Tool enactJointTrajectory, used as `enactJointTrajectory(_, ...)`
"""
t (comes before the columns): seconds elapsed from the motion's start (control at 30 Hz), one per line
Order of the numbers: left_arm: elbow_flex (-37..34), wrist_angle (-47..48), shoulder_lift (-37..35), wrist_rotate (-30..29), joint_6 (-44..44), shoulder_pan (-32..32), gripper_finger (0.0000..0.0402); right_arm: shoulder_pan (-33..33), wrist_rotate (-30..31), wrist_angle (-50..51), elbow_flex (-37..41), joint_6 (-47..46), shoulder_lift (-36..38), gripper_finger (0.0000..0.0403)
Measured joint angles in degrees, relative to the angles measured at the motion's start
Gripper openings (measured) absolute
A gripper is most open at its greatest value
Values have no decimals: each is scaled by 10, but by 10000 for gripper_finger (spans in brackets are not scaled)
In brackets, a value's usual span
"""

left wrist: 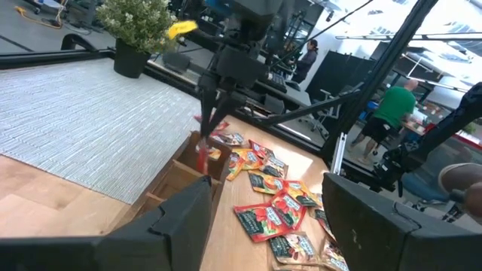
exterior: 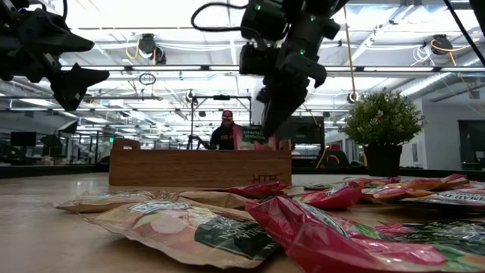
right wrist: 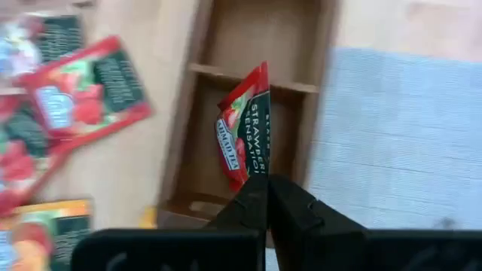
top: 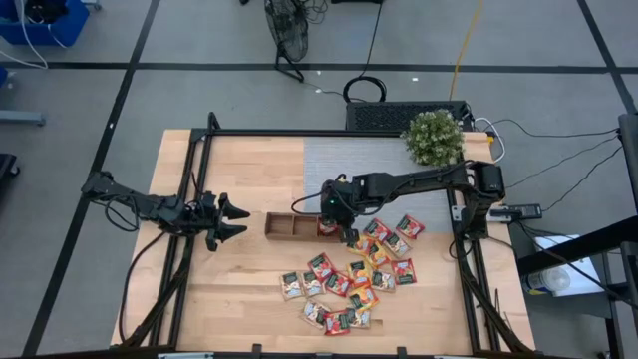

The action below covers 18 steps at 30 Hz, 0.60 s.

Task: Pick & Place Tea
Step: Put the red tea bag into the right section of the wooden organizer

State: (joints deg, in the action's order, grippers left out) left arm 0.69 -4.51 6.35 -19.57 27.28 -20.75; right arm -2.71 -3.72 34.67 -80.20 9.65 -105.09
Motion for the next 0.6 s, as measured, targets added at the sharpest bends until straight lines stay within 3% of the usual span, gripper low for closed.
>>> enactJointTrajectory(0.43, 0, 0, 0, 0, 0, 0, 251, 88, 239, -10, 15, -73, 10, 0)
enactJointTrajectory(0.6, 0, 0, 0, 0, 0, 0, 251, 102, 279, -49, 51, -124, 10, 0)
